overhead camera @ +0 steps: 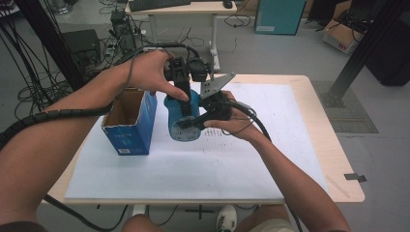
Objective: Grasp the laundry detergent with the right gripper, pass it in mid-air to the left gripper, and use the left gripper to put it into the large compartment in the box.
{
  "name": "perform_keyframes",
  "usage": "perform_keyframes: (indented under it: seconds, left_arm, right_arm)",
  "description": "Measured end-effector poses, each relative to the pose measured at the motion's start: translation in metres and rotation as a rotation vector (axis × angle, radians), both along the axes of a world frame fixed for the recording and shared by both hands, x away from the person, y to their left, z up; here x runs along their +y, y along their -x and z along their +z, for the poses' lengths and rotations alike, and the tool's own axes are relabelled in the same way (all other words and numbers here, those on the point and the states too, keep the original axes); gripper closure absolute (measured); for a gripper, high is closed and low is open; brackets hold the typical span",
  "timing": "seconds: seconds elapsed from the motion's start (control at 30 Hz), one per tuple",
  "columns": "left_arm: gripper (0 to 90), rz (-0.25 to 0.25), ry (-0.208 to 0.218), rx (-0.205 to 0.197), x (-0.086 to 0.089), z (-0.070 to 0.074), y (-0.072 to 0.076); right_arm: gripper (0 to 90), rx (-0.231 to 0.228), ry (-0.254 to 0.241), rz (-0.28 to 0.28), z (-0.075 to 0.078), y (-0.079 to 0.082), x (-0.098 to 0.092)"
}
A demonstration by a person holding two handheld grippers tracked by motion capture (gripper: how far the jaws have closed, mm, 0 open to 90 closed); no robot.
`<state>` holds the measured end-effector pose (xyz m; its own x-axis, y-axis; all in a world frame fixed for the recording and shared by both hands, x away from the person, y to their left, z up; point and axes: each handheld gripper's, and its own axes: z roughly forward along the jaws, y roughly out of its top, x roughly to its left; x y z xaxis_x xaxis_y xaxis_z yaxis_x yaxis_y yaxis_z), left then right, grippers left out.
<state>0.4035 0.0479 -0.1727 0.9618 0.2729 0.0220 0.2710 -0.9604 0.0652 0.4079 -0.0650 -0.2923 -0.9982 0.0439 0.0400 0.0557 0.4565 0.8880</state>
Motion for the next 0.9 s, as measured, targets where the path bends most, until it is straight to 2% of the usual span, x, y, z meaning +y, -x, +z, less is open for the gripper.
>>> perform_keyframes:
  seconds: [0.03, 0.17, 0.23, 0.3, 0.33, 0.4, 0.47, 0.5, 0.53, 0.57, 0.63, 0.7, 0.73, 0.8, 0.83, 0.9]
  left_arm:
    - [36.1, 0.001, 0.0, -0.01, -0.001, 0.0, 0.001]
    - [36.1, 0.0, -0.006, -0.001, -0.001, 0.001, 0.001]
    - [36.1, -0.001, -0.009, -0.003, -0.001, 0.002, 0.001]
    - [36.0, 0.006, -0.003, 0.0, -0.001, 0.002, 0.001]
    - [36.1, 0.003, -0.002, 0.0, -0.001, 0.003, 0.0]
    - [36.0, 0.006, -0.005, -0.002, -0.001, 0.004, 0.0]
    - [36.0, 0.011, -0.01, -0.004, 0.0, 0.005, 0.0]
    - [36.0, 0.012, -0.011, -0.002, 0.0, 0.006, -0.001]
    - [36.0, -0.006, -0.032, -0.003, 0.001, 0.008, -0.003]
    - [36.0, -0.042, -0.07, 0.0, 0.002, 0.011, -0.007]
    - [36.0, -0.032, -0.07, -0.009, 0.003, 0.012, -0.008]
    - [36.0, -0.025, -0.075, -0.01, 0.002, 0.014, -0.009]
    - [36.0, -0.02, -0.079, -0.017, 0.002, 0.016, -0.01]
    - [36.0, -0.003, -0.075, -0.019, 0.003, 0.018, -0.012]
    - [36.0, -0.003, -0.075, -0.019, 0.003, 0.018, -0.012]
    - [36.0, -0.002, -0.077, -0.025, 0.003, 0.022, -0.014]
  right_arm:
    - [41.7, 0.0, 0.0, -0.002, 0.0, 0.0, 0.0]
    - [40.6, -0.004, -0.006, 0.003, 0.0, -0.001, -0.001]
    - [37.5, -0.005, -0.007, 0.0, 0.0, -0.001, -0.001]
    - [31.7, -0.015, 0.015, -0.015, -0.002, -0.001, 0.0]
    - [29.9, -0.03, 0.021, -0.021, -0.002, -0.001, 0.0]
    - [22.9, -0.098, -0.005, 0.018, -0.004, -0.007, 0.002]
    - [20.3, -0.101, -0.002, 0.009, -0.004, -0.007, 0.001]
    - [18.2, -0.087, 0.004, 0.006, -0.002, -0.008, -0.003]
    - [16.6, -0.081, 0.02, 0.009, 0.0, -0.008, -0.006]
    - [16.0, -0.073, 0.036, -0.013, 0.001, -0.006, -0.007]
    - [10.2, -0.074, 0.067, -0.04, 0.002, -0.006, -0.012]
    - [9.8, -0.069, 0.086, -0.05, 0.002, -0.006, -0.015]
    - [6.8, -0.085, 0.131, -0.061, 0.003, -0.005, -0.02]
    - [6.4, -0.071, 0.158, -0.078, 0.005, -0.003, -0.024]
    - [6.4, -0.075, 0.174, -0.067, 0.006, -0.004, -0.027]
    - [6.4, -0.068, 0.184, -0.074, 0.006, -0.004, -0.03]
